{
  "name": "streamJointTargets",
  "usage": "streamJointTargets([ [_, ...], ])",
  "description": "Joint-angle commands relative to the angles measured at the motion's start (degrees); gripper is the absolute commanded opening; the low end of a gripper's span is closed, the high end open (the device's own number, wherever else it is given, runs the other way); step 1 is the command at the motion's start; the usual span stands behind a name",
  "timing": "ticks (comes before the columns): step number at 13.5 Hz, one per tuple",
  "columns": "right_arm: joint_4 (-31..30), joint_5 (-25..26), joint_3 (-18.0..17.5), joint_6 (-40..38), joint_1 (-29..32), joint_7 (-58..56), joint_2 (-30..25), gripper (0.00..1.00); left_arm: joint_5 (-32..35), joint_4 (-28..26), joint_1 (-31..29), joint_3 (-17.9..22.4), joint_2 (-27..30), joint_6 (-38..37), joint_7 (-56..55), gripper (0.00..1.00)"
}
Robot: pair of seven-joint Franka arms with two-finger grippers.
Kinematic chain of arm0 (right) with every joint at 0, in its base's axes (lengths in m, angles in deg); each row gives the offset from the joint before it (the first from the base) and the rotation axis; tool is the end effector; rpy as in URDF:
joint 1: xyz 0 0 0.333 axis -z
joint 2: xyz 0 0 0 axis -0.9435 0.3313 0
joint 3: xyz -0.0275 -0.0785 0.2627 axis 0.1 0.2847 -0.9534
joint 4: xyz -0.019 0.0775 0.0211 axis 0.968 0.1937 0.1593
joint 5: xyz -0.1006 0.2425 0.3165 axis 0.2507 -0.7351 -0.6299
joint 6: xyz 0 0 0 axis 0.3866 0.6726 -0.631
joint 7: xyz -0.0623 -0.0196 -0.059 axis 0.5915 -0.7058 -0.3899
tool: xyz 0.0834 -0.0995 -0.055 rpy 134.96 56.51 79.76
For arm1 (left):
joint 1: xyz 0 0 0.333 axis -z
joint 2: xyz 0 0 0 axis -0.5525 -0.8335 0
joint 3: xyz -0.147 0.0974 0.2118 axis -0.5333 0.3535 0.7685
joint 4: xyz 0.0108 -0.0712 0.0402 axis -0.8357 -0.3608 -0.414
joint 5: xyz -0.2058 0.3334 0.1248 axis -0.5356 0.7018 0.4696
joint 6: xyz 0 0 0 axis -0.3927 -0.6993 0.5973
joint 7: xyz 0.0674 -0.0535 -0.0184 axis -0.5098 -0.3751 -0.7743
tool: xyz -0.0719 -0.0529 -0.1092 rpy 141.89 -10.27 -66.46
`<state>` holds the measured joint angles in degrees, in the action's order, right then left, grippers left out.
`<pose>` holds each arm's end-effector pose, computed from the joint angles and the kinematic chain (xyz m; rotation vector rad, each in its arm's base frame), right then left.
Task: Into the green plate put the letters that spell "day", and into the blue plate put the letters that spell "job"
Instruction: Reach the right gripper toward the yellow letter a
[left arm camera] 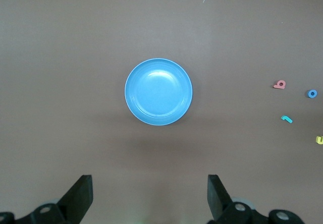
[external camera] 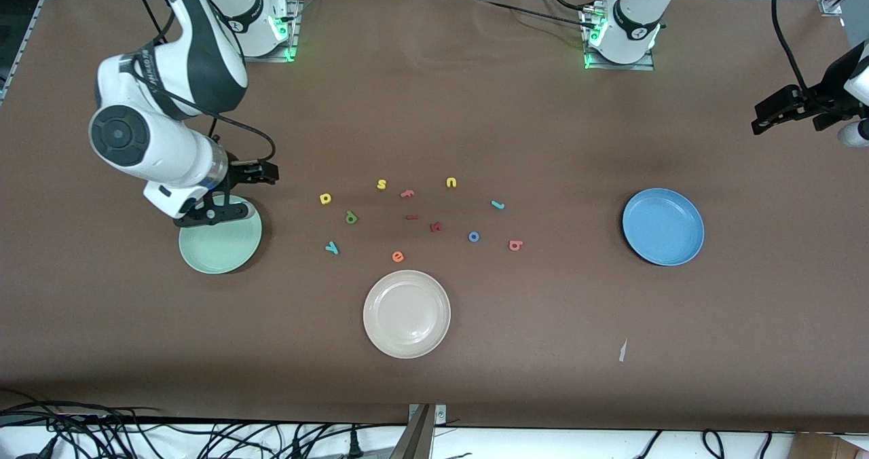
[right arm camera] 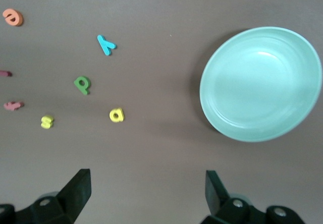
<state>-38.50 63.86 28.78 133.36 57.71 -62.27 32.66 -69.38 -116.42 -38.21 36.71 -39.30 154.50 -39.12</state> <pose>0.5821 0.1710 0.3009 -3.1024 -0.2437 0.2753 0.5594 0.0132 0.5489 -3.1149 -0.1246 0.1132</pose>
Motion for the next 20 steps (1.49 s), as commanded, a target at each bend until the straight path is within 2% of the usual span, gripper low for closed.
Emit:
streamJointTargets([
  [1,-9.0,-0.4,-1.5,10.6,0.0,1.2,-1.7,1.00,-1.7,1.6,-0.3,-0.5,-0.3,-1.0,-0.1,1.00],
  [4,-12.8,-0.3,-1.5,19.7,-0.9,1.8,1.5,1.00,-1.9,0.9,-0.2,-0.5,-0.2,-1.1,0.5,1.00],
  [9,-13.2,0.1,-1.5,26.1,-4.7,2.6,7.3,1.00,-2.0,0.3,1.5,-0.6,-0.7,-0.2,0.6,1.00],
  [13,-15.6,0.7,-1.4,30.8,-6.6,2.7,9.2,1.00,-2.0,-4.6,3.4,-1.7,-2.8,3.4,0.6,1.00],
  [15,-15.6,4.2,-1.4,31.4,-7.1,2.7,10.8,0.99,-2.0,-7.2,3.6,-4.0,-3.5,7.3,0.6,1.00],
  [16,-15.6,4.6,-1.4,31.6,-7.1,2.6,11.0,0.98,-2.0,-9.9,3.9,-4.7,-3.6,10.1,0.6,1.00],
  [17,-15.6,4.8,-1.4,31.8,-7.2,2.7,11.6,0.91,-2.0,-13.0,4.8,-5.0,-3.6,12.9,0.6,1.00],
  [20,-15.6,4.8,-1.5,33.0,-7.2,2.7,12.6,0.82,-2.2,-14.9,8.0,-5.7,-5.5,16.1,-0.1,1.00],
])
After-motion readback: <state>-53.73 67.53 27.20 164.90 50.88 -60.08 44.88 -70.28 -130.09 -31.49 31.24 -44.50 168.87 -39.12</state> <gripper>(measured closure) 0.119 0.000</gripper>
